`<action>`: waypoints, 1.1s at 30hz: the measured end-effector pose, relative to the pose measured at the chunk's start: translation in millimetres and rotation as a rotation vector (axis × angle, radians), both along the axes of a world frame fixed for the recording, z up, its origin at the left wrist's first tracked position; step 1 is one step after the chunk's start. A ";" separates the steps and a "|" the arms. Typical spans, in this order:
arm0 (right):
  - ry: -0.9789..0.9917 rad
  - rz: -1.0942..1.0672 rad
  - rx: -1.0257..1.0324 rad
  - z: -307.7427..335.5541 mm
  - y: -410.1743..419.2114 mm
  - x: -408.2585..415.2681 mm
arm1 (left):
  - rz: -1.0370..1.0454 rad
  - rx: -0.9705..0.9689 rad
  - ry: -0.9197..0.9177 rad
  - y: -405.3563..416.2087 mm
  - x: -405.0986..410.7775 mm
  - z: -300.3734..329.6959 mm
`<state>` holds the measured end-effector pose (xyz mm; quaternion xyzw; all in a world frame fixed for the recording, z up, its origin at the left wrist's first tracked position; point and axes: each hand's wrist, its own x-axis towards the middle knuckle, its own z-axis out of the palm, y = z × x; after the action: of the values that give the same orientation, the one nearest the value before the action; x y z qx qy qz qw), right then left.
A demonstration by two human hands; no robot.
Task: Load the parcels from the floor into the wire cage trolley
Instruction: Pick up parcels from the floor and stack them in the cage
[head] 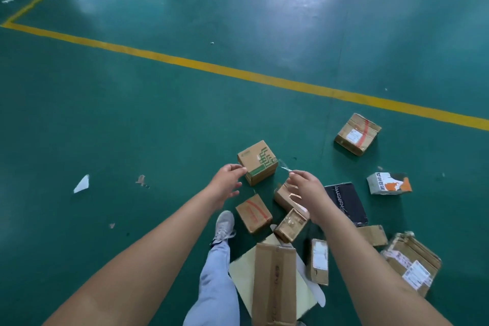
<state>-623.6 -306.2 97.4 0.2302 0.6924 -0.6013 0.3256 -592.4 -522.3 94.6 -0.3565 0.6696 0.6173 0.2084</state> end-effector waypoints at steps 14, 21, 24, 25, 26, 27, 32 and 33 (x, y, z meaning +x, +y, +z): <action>-0.094 0.106 0.270 -329.5 -103.2 -253.3 | -0.174 -0.008 -0.267 -107.6 -281.7 -342.4; -0.083 0.247 0.417 -468.8 -110.0 -300.8 | -0.088 0.097 -0.396 -115.4 -308.9 -488.9; -0.087 0.284 0.458 -511.2 -115.6 -317.0 | -0.068 0.120 -0.432 -114.1 -313.6 -535.0; -0.073 0.285 0.467 -525.8 -116.9 -323.1 | -0.068 0.123 -0.444 -113.7 -315.7 -548.5; -0.060 0.272 0.468 -541.8 -119.5 -327.6 | -0.065 0.130 -0.459 -114.8 -316.8 -562.6; -0.049 0.259 0.474 -556.5 -121.1 -330.3 | -0.063 0.134 -0.473 -115.6 -317.0 -574.3; -0.102 0.207 0.495 -608.5 -133.5 -333.9 | -0.109 0.192 -0.517 -116.7 -319.6 -609.0; -0.126 0.201 0.506 -615.5 -136.1 -334.3 | -0.112 0.201 -0.525 -117.6 -319.3 -613.3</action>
<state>-957.8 -442.2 -518.2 0.2715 0.8182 -0.3586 0.3581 -911.7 -639.9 -518.7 -0.4441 0.5469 0.5546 0.4427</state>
